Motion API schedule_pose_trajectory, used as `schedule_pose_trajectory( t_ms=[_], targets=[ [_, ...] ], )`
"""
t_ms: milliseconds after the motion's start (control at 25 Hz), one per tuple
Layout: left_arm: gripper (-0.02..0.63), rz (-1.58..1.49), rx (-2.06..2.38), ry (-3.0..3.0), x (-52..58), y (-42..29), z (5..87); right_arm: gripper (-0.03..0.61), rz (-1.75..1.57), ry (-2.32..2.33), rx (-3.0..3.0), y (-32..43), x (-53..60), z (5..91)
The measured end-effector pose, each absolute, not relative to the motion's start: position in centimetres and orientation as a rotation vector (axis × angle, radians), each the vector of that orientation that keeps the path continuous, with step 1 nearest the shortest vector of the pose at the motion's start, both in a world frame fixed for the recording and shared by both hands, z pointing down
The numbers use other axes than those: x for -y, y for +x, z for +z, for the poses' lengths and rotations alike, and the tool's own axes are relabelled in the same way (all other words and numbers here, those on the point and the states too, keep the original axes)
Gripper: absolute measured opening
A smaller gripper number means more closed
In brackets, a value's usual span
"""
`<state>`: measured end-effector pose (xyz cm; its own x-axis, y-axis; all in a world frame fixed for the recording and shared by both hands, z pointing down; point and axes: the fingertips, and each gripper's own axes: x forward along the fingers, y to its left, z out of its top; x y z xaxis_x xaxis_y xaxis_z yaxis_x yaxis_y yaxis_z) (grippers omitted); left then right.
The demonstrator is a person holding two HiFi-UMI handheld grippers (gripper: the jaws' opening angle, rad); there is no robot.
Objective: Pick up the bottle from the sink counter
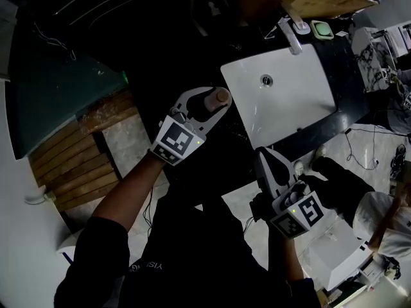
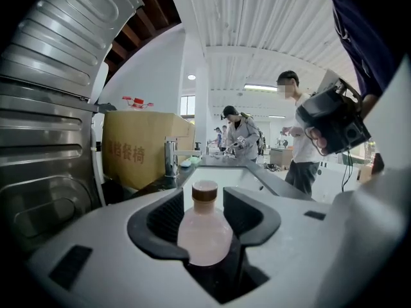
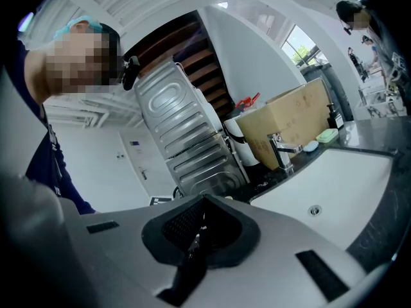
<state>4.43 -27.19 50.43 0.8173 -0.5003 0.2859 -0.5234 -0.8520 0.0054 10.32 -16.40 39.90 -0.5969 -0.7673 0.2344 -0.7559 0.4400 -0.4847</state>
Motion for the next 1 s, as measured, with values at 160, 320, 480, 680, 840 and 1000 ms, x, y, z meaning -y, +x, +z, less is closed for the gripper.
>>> schedule_pose_trajectory(
  t_ms=[160, 320, 480, 680, 840, 1000],
  targets=[
    [0.183, 0.424, 0.805, 2.912, 27.4, 4.8, 50.8, 0.026, -0.887, -1.401, -2.642, 10.4, 16.9, 40.1],
    [0.183, 0.423, 0.796, 2.916, 27.7, 5.2, 51.0, 0.026, -0.892, -1.403, -2.639, 10.7, 17.2, 40.4],
    [0.183, 0.436, 0.781, 2.926, 27.8, 5.5, 51.2, 0.026, -0.901, -1.407, -2.636, 10.8, 17.3, 40.8],
    [0.183, 0.434, 0.776, 2.917, 28.0, 5.6, 51.5, 0.026, -0.914, -1.41, -2.629, 11.0, 17.8, 41.0],
    [0.183, 0.427, 0.775, 2.914, 28.0, 5.7, 51.6, 0.025, -0.919, -1.41, -2.632, 11.0, 17.9, 41.2],
    [0.181, 0.418, 0.772, 2.913, 28.0, 5.8, 51.7, 0.026, -0.921, -1.41, -2.636, 11.1, 18.0, 41.5]
  ],
)
